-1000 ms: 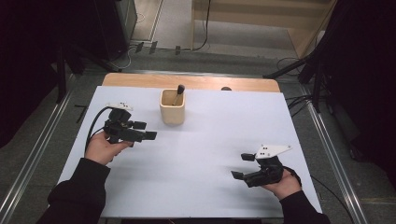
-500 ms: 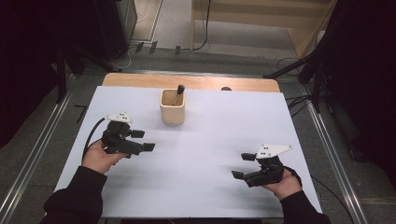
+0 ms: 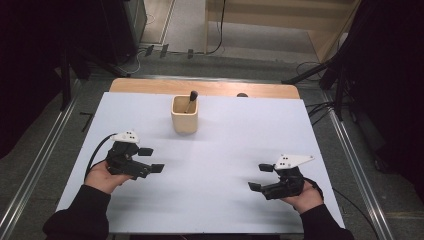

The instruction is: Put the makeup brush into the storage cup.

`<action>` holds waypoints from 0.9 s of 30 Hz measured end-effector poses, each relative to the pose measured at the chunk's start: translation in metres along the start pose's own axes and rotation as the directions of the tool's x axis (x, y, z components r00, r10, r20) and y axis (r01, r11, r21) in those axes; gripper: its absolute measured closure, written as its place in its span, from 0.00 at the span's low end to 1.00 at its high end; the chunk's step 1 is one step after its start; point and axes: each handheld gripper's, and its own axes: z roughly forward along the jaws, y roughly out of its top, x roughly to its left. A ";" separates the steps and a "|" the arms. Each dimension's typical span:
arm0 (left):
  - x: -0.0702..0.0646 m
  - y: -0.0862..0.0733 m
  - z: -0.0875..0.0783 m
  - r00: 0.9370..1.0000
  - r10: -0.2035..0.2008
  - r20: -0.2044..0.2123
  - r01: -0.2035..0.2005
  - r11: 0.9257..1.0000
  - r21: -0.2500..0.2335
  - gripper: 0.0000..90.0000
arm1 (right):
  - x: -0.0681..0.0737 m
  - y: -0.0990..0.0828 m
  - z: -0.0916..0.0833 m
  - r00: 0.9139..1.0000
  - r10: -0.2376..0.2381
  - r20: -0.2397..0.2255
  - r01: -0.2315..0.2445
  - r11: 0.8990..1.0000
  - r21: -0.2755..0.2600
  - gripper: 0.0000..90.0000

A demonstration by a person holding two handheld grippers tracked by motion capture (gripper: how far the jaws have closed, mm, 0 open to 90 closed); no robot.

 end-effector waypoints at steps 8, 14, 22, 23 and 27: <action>-0.005 -0.011 0.002 1.000 0.011 0.018 -0.011 1.000 0.005 0.24 | 0.000 0.000 -0.001 1.000 0.005 -0.001 -0.005 1.000 -0.004 0.24; -0.008 -0.016 0.002 1.000 0.018 0.017 -0.018 1.000 0.002 0.24 | 0.000 0.000 -0.001 1.000 0.005 -0.003 -0.005 1.000 -0.007 0.24; -0.009 -0.023 0.004 0.999 0.031 0.023 -0.031 0.999 0.019 0.23 | -0.001 0.001 -0.001 1.000 0.010 -0.006 -0.011 1.000 -0.012 0.24; -0.009 -0.024 0.004 0.999 0.032 0.021 -0.033 0.999 0.018 0.23 | -0.001 0.001 -0.001 1.000 0.011 -0.007 -0.011 1.000 -0.012 0.24; -0.009 -0.027 0.005 0.999 0.027 0.031 -0.027 0.999 0.023 0.23 | -0.001 0.001 -0.001 1.000 0.013 -0.005 -0.014 1.000 -0.013 0.24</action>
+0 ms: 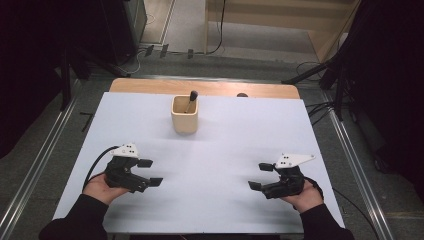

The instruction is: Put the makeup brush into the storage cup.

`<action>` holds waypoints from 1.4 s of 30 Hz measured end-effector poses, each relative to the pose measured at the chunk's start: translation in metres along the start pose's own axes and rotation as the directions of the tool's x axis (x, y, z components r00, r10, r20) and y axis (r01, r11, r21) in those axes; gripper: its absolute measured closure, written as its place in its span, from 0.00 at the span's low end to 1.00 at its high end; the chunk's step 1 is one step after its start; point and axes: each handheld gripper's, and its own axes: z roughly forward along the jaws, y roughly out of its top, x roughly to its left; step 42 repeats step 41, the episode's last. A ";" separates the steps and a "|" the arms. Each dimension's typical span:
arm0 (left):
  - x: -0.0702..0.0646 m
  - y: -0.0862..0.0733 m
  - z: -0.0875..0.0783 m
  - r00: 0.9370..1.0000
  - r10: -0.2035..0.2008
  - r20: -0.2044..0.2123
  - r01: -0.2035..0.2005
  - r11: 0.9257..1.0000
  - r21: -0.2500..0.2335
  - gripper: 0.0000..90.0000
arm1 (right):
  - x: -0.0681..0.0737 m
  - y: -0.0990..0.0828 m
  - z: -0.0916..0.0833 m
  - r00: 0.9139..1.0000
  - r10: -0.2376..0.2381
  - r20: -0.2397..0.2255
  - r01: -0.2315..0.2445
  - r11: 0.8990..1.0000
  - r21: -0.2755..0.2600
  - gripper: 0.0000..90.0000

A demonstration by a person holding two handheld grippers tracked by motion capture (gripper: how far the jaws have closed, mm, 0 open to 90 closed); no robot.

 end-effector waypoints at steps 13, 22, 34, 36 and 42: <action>0.000 -0.004 0.003 1.000 0.005 -0.001 -0.004 1.000 0.014 0.21 | -0.001 0.001 -0.001 1.000 0.009 0.000 -0.009 1.000 -0.009 0.24; 0.000 -0.005 0.006 1.000 0.006 0.001 -0.006 1.000 0.027 0.20 | -0.001 0.001 -0.001 1.000 0.007 -0.002 -0.007 1.000 -0.012 0.24; 0.000 -0.005 0.008 1.000 0.011 0.002 -0.011 0.999 0.048 0.20 | -0.001 0.002 0.000 1.000 0.006 -0.007 -0.006 1.000 -0.012 0.24; 0.000 -0.006 0.009 1.000 0.011 0.004 -0.011 0.999 0.048 0.20 | -0.001 0.002 0.000 1.000 0.008 -0.008 -0.008 1.000 -0.011 0.24; 0.001 -0.006 0.009 1.000 0.009 0.006 -0.010 0.999 0.053 0.20 | -0.001 0.002 0.001 1.000 0.007 -0.010 -0.007 1.000 -0.011 0.24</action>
